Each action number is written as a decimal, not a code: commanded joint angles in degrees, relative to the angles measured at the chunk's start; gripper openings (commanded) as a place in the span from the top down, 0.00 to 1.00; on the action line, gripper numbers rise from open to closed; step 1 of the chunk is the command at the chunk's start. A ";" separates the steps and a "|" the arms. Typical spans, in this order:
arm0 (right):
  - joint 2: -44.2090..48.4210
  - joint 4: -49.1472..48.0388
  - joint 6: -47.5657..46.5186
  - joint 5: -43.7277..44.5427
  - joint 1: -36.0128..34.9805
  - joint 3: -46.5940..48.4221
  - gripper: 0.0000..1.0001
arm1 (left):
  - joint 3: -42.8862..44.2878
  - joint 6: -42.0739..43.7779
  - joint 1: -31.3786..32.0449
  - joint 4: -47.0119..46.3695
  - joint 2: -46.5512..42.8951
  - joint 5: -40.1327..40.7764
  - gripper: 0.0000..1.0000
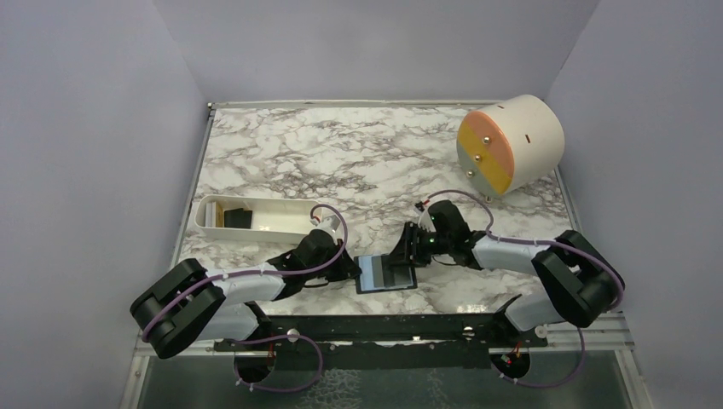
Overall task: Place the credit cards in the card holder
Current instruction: Insert the credit card into the card holder.
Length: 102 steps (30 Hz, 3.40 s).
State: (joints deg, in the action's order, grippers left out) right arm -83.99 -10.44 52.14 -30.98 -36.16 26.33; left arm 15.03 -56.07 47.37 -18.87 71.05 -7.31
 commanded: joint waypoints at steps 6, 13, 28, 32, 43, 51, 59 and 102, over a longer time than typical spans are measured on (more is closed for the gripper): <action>4.20 10.13 -5.73 4.67 -0.22 2.86 0.54 | -1.90 0.35 0.52 1.86 -0.73 -0.14 0.92; 2.38 8.82 -5.52 4.12 -0.92 2.94 0.54 | -1.84 0.49 0.61 1.35 -0.73 -0.60 0.92; -1.99 6.03 -4.66 3.79 -3.60 4.49 0.55 | -1.17 0.92 0.55 0.68 0.58 -0.95 0.92; -3.22 4.43 -4.01 2.98 -4.45 4.69 0.55 | -1.14 0.88 0.70 0.47 0.58 -1.08 0.92; -4.75 1.95 -2.99 2.11 -6.35 5.68 0.55 | -1.07 0.96 0.77 0.06 0.78 -1.21 0.92; -4.59 2.45 -3.74 2.64 -6.82 6.85 0.58 | -0.99 1.23 0.79 0.01 0.43 -1.06 0.92; -1.71 3.78 -4.73 3.60 -6.85 7.00 0.63 | -1.06 1.07 0.79 0.06 0.23 -0.87 0.92; -4.97 5.26 -5.96 4.76 -7.63 9.36 0.73 | -0.99 1.23 0.79 0.15 -0.39 -0.69 0.92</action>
State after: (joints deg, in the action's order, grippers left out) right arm -87.85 -3.09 46.22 -25.15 -42.98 33.93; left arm 14.55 -55.79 47.70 -19.70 70.81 -7.44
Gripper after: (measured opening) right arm 0.290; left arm 0.077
